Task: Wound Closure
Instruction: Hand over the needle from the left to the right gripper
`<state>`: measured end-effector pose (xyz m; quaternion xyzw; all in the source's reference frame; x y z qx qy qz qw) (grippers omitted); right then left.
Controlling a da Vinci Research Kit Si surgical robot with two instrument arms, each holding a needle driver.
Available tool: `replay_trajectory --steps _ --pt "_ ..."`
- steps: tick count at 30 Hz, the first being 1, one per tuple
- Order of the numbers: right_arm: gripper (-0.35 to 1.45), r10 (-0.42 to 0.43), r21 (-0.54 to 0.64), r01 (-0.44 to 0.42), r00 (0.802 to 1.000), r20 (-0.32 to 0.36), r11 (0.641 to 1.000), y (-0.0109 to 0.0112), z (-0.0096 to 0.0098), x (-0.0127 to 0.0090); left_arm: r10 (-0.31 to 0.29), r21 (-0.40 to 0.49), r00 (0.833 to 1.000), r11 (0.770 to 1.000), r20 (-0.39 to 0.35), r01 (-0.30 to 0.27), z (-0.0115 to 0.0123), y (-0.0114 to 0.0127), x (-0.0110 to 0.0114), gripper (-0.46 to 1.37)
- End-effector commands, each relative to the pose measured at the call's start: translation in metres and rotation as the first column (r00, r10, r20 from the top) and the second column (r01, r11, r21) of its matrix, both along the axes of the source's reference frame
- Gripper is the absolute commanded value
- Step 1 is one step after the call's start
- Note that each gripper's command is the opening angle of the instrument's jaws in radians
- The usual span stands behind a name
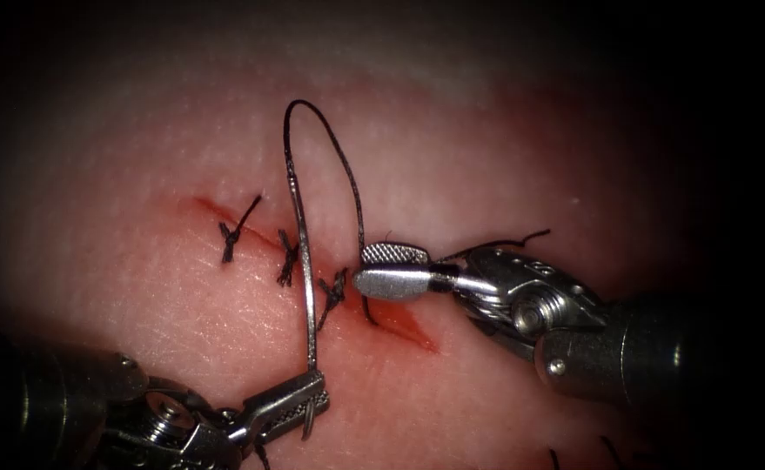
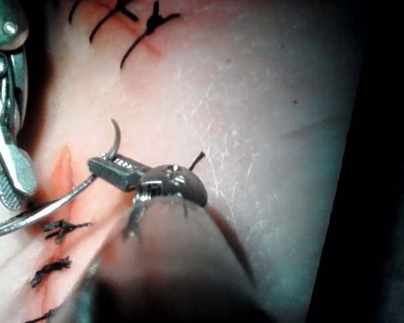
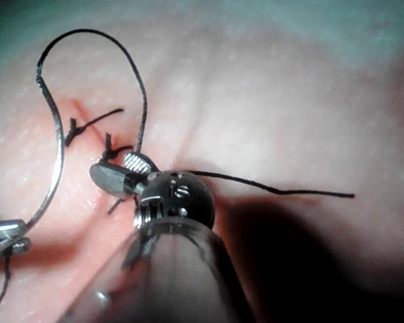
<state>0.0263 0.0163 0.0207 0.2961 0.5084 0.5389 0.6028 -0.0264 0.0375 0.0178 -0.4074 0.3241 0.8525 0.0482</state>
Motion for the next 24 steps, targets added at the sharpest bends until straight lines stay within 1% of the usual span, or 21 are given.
replay_trajectory --steps 1,3,5,6,8,10,11,14,18,22,23,24 --pt "0.36 -0.002 -0.006 0.002 1.000 0.001 1.000 0.0000 0.0000 0.0000 0.004 0.003 1.000 1.000 0.000 -0.004 0.0000 0.0000 0.0000 -0.35" --pt "0.38 -0.003 -0.017 0.003 1.000 0.005 1.000 0.0001 0.0002 -0.0002 0.004 0.003 1.000 1.000 0.000 -0.004 0.0000 0.0000 0.0000 -0.35" --pt "0.43 0.004 -0.030 -0.004 1.000 0.017 1.000 0.0003 0.0003 -0.0005 0.005 0.003 1.000 1.000 0.001 -0.005 0.0000 0.0000 0.0000 -0.35" --pt "0.49 0.005 -0.041 -0.004 1.000 0.024 0.999 0.0004 0.0004 -0.0007 0.005 0.003 1.000 1.000 0.001 -0.005 0.0000 0.0000 0.0000 -0.35" --pt "0.65 0.011 -0.081 -0.007 0.999 0.048 0.997 0.0008 0.0008 -0.0013 0.005 0.003 1.000 1.000 0.002 -0.005 0.0000 0.0000 0.0000 -0.35" --pt "0.74 0.017 -0.110 -0.010 0.998 0.068 0.994 0.0012 0.0012 -0.0020 0.005 0.003 1.000 1.000 0.002 -0.005 0.0000 0.0000 0.0000 -0.35" --pt "0.74 0.021 -0.127 -0.011 0.997 0.080 0.992 0.0014 0.0014 -0.0025 0.005 0.003 1.000 1.000 0.002 -0.005 0.0000 0.0000 0.0000 -0.35" --pt "0.74 0.035 -0.129 -0.023 0.995 0.094 0.991 0.0016 0.0019 -0.0040 0.005 0.003 1.000 1.000 0.002 -0.006 0.0000 0.0000 0.0000 -0.35" --pt "0.75 0.046 -0.133 -0.030 0.993 0.113 0.991 0.0014 0.0025 -0.0059 0.006 0.004 1.000 1.000 0.003 -0.006 0.0000 0.0001 0.0000 -0.35" --pt "0.78 0.045 -0.139 -0.026 0.990 0.134 0.990 0.0004 0.0033 -0.0076 0.007 0.005 1.000 1.000 0.004 -0.007 0.0000 0.0003 0.0000 -0.35" --pt "0.82 0.038 -0.144 -0.016 0.989 0.146 0.989 -0.0001 0.0035 -0.0080 0.007 0.005 1.000 1.000 0.004 -0.007 0.0000 0.0003 0.0000 -0.35" --pt "0.81 0.026 -0.154 -0.001 0.987 0.156 0.988 -0.0005 0.0037 -0.0083 0.007 0.005 1.000 1.000 0.004 -0.007 0.0000 0.0003 0.0000 -0.35"
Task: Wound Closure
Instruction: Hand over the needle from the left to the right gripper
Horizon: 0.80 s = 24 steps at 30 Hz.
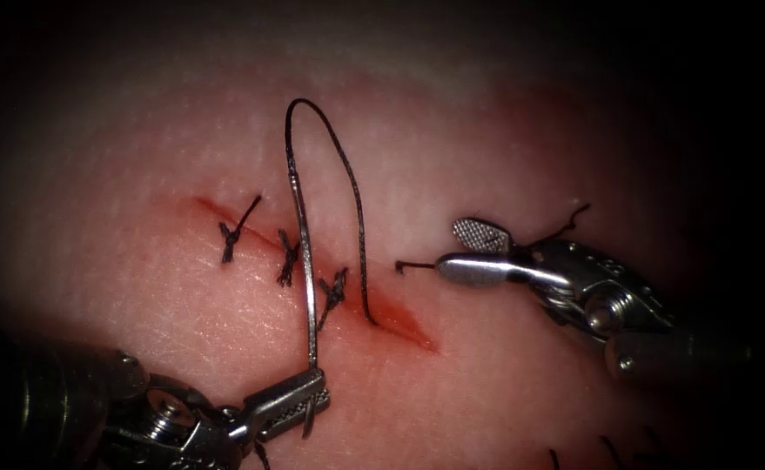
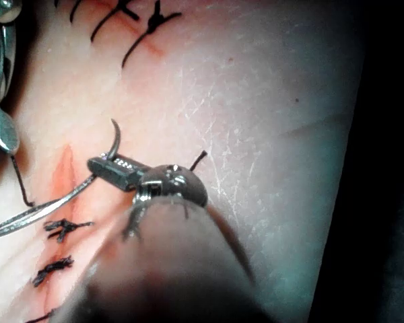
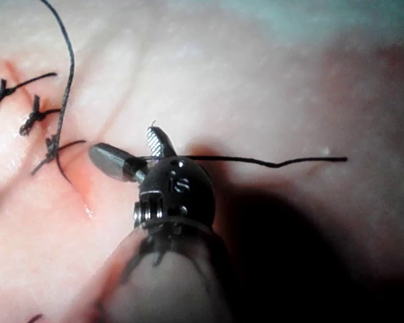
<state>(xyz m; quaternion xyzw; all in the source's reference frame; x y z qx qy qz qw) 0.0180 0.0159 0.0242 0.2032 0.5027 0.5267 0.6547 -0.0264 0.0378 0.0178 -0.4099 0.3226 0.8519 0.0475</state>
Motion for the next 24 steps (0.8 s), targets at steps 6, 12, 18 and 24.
replay_trajectory --steps 6,12,18,24 --pt "0.76 -0.115 0.020 0.114 0.992 0.050 0.993 -0.0032 0.0005 -0.0012 0.005 0.007 1.000 1.000 -0.001 -0.005 -0.0001 0.0001 0.0000 -0.35" --pt "0.83 -0.164 0.028 0.163 0.985 0.046 0.986 -0.0057 -0.0011 -0.0019 0.006 0.007 1.000 1.000 0.000 -0.006 0.0000 0.0002 0.0001 -0.35" --pt "0.85 -0.186 0.030 0.185 0.982 0.033 0.982 -0.0071 -0.0031 -0.0031 0.007 0.007 1.000 1.000 0.001 -0.007 0.0001 0.0003 0.0001 -0.35" --pt "0.94 -0.152 0.040 0.153 0.988 -0.028 0.987 -0.0070 -0.0064 -0.0022 0.014 0.006 1.000 1.000 -0.004 -0.014 0.0004 0.0004 0.0000 -0.35"
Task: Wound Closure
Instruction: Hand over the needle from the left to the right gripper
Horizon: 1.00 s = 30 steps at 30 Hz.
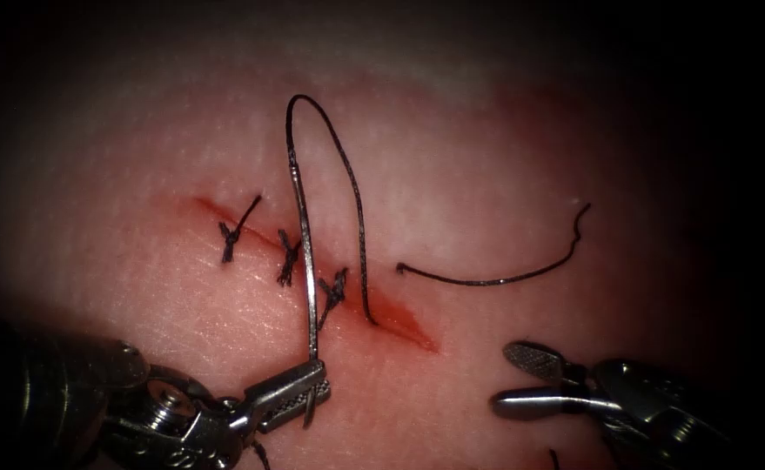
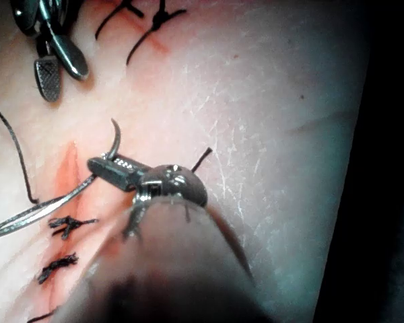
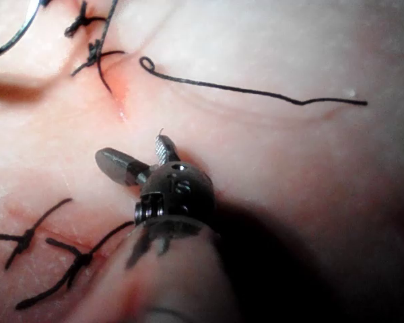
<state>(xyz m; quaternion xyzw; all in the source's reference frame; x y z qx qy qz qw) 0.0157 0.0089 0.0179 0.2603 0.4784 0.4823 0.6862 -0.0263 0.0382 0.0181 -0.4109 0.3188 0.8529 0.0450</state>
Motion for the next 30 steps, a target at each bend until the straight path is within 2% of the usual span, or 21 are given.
replay_trajectory --steps 1,5,6,8,14,22,30 --pt "0.93 0.017 0.005 -0.016 1.000 -0.019 1.000 0.0001 -0.0003 0.0002 0.006 0.001 1.000 1.000 -0.003 -0.006 0.0000 0.0000 0.0000 -0.35" --pt "0.80 0.079 0.071 -0.074 0.995 -0.066 0.995 0.0018 -0.0028 0.0018 0.015 -0.010 1.000 1.000 -0.014 -0.015 0.0002 0.0000 -0.0002 -0.35" --pt "0.66 0.075 0.076 -0.069 0.994 -0.081 0.995 0.0021 -0.0033 0.0021 0.019 -0.013 1.000 1.000 -0.019 -0.019 0.0002 0.0000 -0.0002 -0.35" --pt "0.51 0.073 0.085 -0.065 0.993 -0.091 0.994 0.0028 -0.0039 0.0026 0.024 -0.021 0.999 0.999 -0.025 -0.025 0.0003 0.0001 -0.0003 -0.35" --pt "0.56 0.059 0.106 -0.048 0.993 -0.106 0.993 0.0051 -0.0047 0.0043 0.057 -0.028 0.997 0.998 -0.045 -0.058 0.0010 0.0002 -0.0007 -0.35" --pt "0.85 0.079 0.136 -0.065 0.992 -0.101 0.989 0.0069 -0.0041 0.0060 0.090 -0.055 0.994 0.994 -0.068 -0.094 0.0013 0.0000 -0.0015 -0.35" --pt "0.85 0.097 0.199 -0.073 0.989 -0.113 0.977 0.0076 -0.0034 0.0072 0.116 -0.074 0.990 0.990 -0.079 -0.122 0.0013 0.0000 -0.0022 -0.35"
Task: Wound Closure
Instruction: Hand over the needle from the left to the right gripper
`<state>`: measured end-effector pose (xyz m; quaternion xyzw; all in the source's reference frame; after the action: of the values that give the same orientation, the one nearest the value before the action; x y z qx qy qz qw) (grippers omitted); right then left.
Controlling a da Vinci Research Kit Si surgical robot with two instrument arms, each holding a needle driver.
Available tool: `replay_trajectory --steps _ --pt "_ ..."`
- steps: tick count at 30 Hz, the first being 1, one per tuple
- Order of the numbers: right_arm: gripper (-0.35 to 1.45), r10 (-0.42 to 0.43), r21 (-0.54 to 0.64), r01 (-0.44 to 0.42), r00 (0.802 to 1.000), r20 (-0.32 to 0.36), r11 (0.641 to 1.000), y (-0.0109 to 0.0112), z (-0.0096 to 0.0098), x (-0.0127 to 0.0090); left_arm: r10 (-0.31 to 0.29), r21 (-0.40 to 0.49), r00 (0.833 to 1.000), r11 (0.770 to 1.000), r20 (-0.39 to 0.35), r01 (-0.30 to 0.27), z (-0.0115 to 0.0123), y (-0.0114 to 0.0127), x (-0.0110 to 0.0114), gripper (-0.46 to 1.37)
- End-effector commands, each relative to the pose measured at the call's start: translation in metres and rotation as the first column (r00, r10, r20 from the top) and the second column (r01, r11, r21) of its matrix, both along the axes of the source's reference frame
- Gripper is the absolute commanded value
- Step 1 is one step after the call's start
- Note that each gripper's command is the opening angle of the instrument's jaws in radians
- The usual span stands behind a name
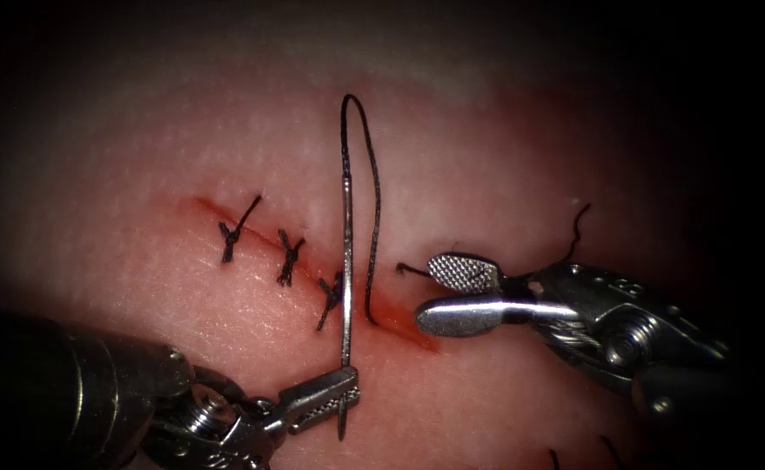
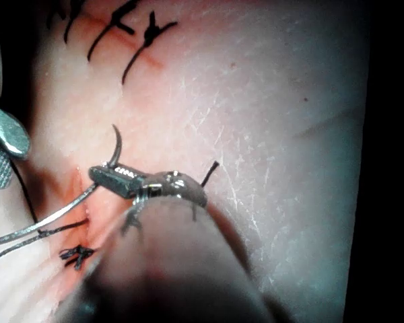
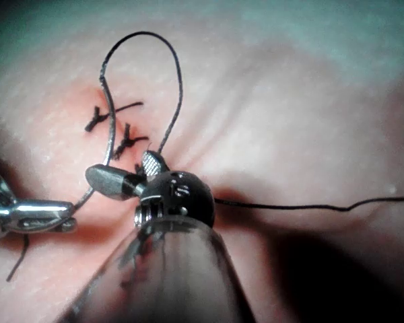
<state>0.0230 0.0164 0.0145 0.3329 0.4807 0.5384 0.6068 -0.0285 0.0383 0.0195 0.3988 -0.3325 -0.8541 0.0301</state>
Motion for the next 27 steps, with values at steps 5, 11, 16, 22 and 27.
replay_trajectory --steps 5,11,16,22,27 --pt "0.83 0.014 0.047 -0.014 1.000 -0.009 0.999 0.0005 0.0006 0.0005 0.021 -0.009 1.000 1.000 -0.008 -0.021 0.0000 0.0000 -0.0003 -0.35" --pt "0.81 0.018 0.051 -0.017 1.000 -0.015 0.999 0.0010 0.0014 0.0016 0.029 -0.017 1.000 0.999 -0.010 -0.029 -0.0001 -0.0001 -0.0004 -0.35" --pt "0.79 0.005 0.059 -0.004 1.000 -0.022 0.998 0.0010 0.0023 0.0029 0.033 -0.021 0.999 0.999 -0.011 -0.033 -0.0003 -0.0002 -0.0004 -0.35" --pt "0.80 0.001 0.053 0.000 1.000 -0.021 0.999 0.0006 0.0033 0.0042 0.042 -0.027 0.999 0.999 -0.011 -0.043 -0.0007 -0.0001 -0.0004 -0.35" --pt "0.70 -0.003 0.054 0.005 1.000 -0.026 0.999 0.0005 0.0032 0.0048 0.044 -0.026 0.999 0.999 -0.009 -0.044 -0.0008 0.0000 -0.0005 -0.35"
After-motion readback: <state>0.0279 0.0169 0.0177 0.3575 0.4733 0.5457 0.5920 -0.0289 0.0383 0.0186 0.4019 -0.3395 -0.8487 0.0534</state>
